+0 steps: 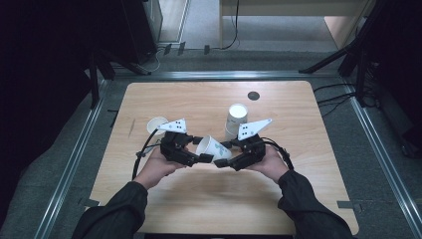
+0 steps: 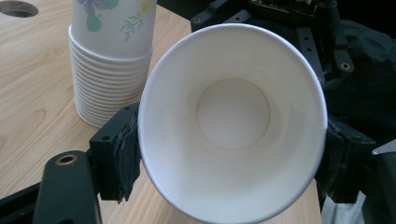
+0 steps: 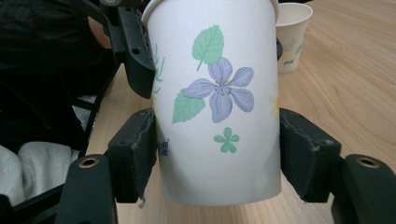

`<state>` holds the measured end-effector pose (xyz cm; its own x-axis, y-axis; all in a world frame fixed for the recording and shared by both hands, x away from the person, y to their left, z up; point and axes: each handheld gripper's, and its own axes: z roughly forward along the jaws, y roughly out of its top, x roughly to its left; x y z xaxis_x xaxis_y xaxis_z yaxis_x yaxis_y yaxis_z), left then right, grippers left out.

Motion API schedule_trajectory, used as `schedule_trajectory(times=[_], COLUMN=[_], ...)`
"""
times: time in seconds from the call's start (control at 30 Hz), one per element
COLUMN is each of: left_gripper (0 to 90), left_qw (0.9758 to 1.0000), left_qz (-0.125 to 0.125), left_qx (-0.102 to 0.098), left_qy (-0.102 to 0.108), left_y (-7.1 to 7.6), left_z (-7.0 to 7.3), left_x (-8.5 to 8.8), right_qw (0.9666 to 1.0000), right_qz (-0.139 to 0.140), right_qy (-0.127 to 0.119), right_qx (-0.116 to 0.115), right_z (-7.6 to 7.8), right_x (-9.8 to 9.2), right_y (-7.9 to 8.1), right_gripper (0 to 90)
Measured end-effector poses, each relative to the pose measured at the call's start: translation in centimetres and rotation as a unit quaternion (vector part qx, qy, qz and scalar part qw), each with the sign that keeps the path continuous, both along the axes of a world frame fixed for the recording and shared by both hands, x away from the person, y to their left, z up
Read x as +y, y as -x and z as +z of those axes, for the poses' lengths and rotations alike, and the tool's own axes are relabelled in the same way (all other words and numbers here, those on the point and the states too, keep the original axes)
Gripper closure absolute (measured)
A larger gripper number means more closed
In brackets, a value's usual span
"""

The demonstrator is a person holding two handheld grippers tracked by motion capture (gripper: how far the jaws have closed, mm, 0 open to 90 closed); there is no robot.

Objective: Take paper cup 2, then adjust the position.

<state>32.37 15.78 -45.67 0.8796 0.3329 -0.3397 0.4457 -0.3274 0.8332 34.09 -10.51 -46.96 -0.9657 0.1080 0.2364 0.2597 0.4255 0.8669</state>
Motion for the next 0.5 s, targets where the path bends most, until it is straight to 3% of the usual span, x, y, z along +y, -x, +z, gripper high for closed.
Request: schedule_trajectory(times=[0.5], left_gripper=[22.0], left_qw=[0.9999], left_qz=[0.010], left_qx=[-0.004], left_qy=[0.005], left_y=[-0.07], left_z=[0.44], left_x=[0.79], right_qw=[0.9998], right_qz=[-0.016], right_qy=[0.009], right_qx=[-0.007], right_z=[-0.07], right_x=[-0.63], right_y=[-0.06], right_gripper=[30.0])
